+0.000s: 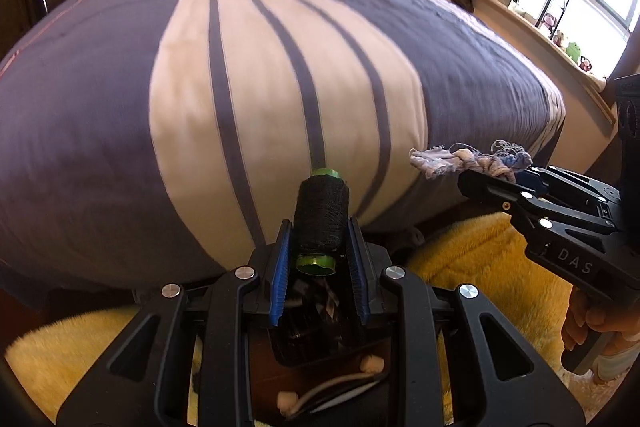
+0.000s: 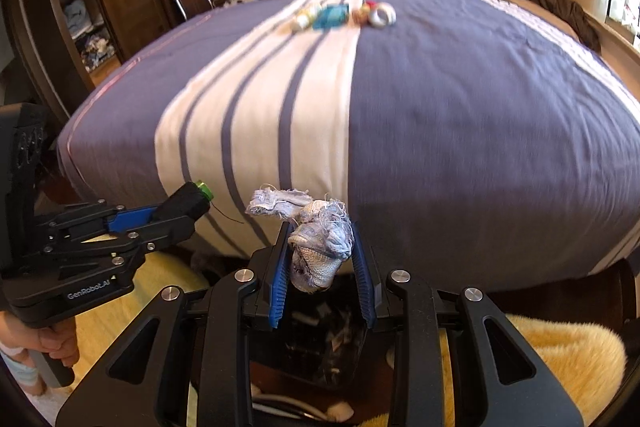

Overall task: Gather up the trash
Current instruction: 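Lower both tools into the black bin and open both to drop the items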

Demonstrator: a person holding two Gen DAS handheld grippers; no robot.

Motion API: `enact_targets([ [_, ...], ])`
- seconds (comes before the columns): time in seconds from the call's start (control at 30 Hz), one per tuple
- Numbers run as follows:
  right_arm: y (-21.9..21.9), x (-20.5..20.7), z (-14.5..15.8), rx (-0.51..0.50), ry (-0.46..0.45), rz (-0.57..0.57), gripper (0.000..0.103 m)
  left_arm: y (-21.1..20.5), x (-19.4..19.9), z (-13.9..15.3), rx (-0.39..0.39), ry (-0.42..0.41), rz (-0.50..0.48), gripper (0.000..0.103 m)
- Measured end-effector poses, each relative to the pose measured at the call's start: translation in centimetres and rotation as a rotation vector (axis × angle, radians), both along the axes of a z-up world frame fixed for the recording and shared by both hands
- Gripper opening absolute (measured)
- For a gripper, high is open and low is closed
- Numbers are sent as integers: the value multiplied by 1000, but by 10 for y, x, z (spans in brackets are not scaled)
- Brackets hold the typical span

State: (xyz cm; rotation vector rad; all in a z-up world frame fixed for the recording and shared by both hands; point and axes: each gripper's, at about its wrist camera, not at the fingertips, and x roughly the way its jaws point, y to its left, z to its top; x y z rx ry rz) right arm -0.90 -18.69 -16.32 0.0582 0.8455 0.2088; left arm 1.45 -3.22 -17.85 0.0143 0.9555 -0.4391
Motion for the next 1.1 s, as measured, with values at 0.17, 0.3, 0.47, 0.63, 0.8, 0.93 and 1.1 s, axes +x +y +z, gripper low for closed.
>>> enact_targets([
  [0.17, 2, -3, -21, -25, 43, 5, 30, -2, -10, -18, 14, 39, -10, 25],
  [0.3, 1, -6, -36, -19, 81, 3, 30, -3, -14, -36, 28, 83, -11, 25],
  [0.47, 1, -7, -54, -12, 130, 4, 30, -6, -15, -62, 38, 139, -19, 25],
  [0.63, 3, -3, -67, -7, 169, 7, 30, -10, -16, -82, 48, 183, -28, 25],
  [0.8, 7, 2, -83, -14, 217, 7, 30, -7, -13, -96, 42, 224, -30, 25],
  [0.93, 8, 5, -96, -3, 262, 6, 30, -7, -6, -109, 34, 262, -32, 25],
  [1.1, 10, 12, -113, 29, 333, 15, 30, -7, -4, -125, 24, 315, -41, 25],
])
